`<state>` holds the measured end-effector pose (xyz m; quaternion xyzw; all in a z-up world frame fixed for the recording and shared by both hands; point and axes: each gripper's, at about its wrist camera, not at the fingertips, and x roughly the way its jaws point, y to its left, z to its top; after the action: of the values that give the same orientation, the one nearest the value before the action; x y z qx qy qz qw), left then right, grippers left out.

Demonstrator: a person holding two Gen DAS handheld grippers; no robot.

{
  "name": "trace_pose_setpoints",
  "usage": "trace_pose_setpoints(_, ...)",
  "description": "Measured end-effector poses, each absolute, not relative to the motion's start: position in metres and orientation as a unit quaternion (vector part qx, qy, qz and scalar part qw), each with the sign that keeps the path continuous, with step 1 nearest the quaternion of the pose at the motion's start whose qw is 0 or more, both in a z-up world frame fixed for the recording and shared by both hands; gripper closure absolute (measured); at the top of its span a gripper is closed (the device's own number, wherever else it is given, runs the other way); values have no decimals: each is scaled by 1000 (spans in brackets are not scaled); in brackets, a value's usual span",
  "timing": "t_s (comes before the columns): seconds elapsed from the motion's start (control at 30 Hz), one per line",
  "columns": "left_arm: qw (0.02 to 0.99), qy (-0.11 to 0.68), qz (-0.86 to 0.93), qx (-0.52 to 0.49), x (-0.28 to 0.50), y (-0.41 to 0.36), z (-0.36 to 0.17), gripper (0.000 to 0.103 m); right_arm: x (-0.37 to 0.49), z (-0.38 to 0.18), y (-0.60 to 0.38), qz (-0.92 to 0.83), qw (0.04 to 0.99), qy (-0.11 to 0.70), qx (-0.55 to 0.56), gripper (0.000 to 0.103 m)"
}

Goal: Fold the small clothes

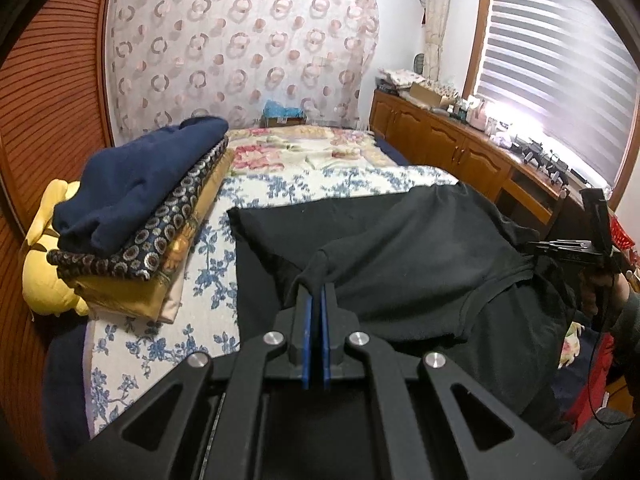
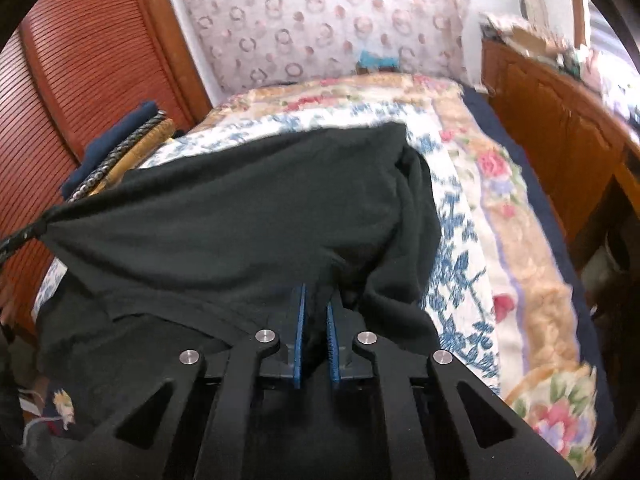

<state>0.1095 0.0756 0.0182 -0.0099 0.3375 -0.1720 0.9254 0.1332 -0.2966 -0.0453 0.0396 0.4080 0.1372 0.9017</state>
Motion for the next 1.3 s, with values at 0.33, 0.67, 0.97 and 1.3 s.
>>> trace_pose_setpoints(0.33,938,290,-190,-27,80,79,64,103,75,32,-312,156,934,321,30,103)
trace_pose_setpoints(0.67,929,324,-181,2,20,86,49,102,11,37,-315,172,918,358,8,102)
trace_pose_setpoints(0.97,916,362,-173,10,24,84,16,69,13,-3,-303,159,898,409,-20,76)
trace_pose_setpoints(1.3,924,350,-156,3,64,90,25,49,34,20,-304,149,912,379,-47,58)
